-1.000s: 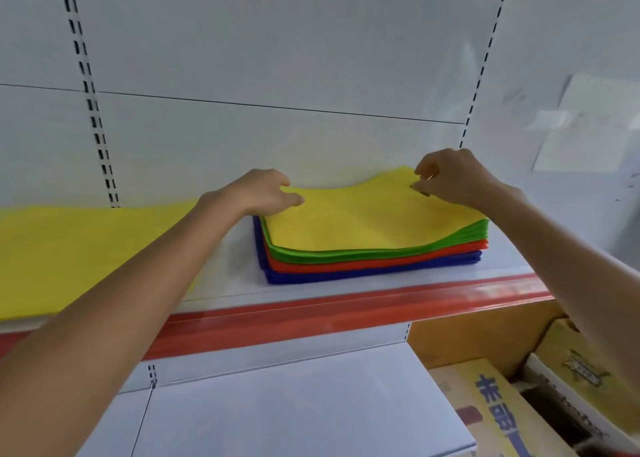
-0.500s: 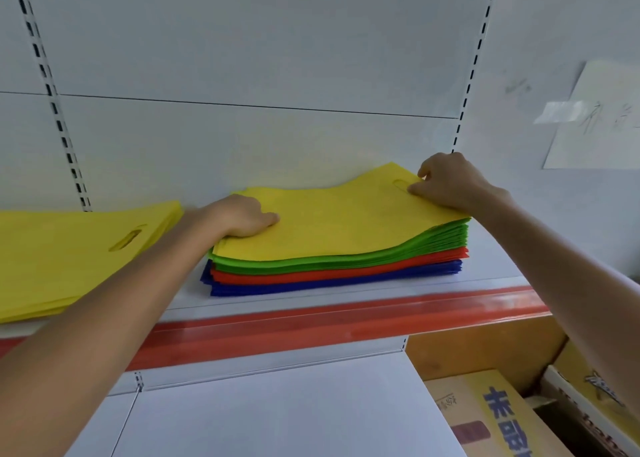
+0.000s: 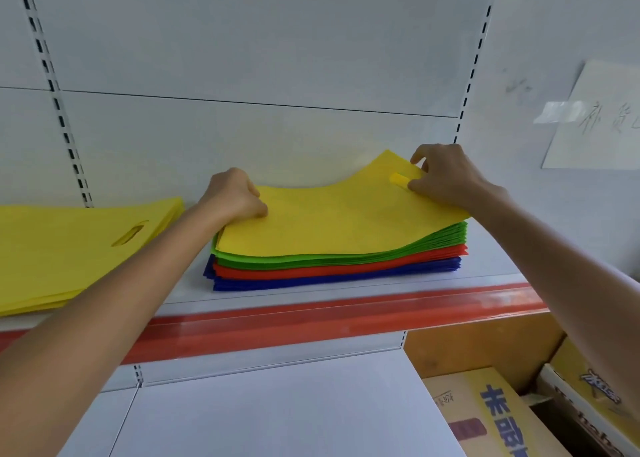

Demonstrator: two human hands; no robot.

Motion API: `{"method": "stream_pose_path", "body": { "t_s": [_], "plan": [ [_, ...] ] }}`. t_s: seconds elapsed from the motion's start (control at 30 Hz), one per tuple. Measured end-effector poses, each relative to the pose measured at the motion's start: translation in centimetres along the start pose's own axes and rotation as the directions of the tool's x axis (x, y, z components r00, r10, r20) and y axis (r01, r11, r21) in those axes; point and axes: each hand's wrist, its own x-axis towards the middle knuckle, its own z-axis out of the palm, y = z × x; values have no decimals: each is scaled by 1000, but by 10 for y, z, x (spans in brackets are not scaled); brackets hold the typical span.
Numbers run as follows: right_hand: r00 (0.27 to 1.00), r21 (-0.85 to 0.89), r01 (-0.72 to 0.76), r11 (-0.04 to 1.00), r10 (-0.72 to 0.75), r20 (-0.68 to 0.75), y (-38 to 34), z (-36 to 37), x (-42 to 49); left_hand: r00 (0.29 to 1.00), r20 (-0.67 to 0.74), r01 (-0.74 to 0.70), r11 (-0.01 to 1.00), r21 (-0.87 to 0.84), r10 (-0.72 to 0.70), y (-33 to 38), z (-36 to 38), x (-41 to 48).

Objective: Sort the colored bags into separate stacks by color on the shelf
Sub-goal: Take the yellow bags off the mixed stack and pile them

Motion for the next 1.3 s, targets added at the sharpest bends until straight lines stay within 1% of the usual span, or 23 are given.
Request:
{"method": "stream_pose_path", "body": {
  "t_s": [0.1, 0.23, 0.33, 0.4, 0.53, 0.6, 0.7, 0.77, 0.8, 0.9, 1.0, 1.07, 1.17, 1.3],
  "plan": [
    [999, -11, 5, 1000, -6, -48, -6, -7, -3, 1000, -1, -31, 994, -103, 31, -2, -3, -1],
    [992, -8, 52, 999, -53, -113, -28, -14, -9, 997, -68, -61, 978, -202, 48, -14, -18, -8],
    [985, -6, 66, 998, -66, -161, -50, -20, -14, 988, -150, -61, 956, -288, 18, -23, -41, -10],
    [977, 4, 68, 998, -66, -203, -68, -26, -17, 986, -168, -57, 925, -375, -7, -32, -59, -10],
    [965, 74, 88, 993, -66, -253, -119, -29, -21, 984, -172, -52, 866, -497, -39, -69, -107, -16],
    [964, 100, 98, 990, -70, -257, -150, -25, -22, 988, -142, -27, 827, -561, -64, -94, -136, -23],
    [961, 140, 141, 980, -102, -257, -202, -13, -25, 987, -120, 18, 801, -598, -112, -138, -176, -36],
    [963, 160, 159, 974, -118, -243, -238, 2, -28, 983, -123, 44, 814, -579, -140, -170, -198, -44],
    [966, 164, 158, 974, -119, -228, -255, 10, -30, 978, -145, 49, 839, -543, -151, -185, -207, -47],
    [981, 161, 145, 976, -120, -154, -296, 38, -40, 954, -256, 65, 942, -329, -156, -229, -222, -57],
    [990, 144, 125, 982, -114, -82, -323, 64, -57, 957, -276, 56, 989, -138, -93, -264, -225, -69],
    [993, 126, 114, 985, -110, -41, -333, 80, -67, 965, -251, 61, 996, -58, -74, -283, -226, -74],
    [995, 83, 89, 993, -92, 33, -341, 97, -79, 981, -183, 73, 997, 12, -69, -308, -223, -78],
    [987, 52, 50, 997, -57, 148, -343, 110, -88, 995, -39, 89, 994, 65, -86, -329, -217, -78]
  ]
}}
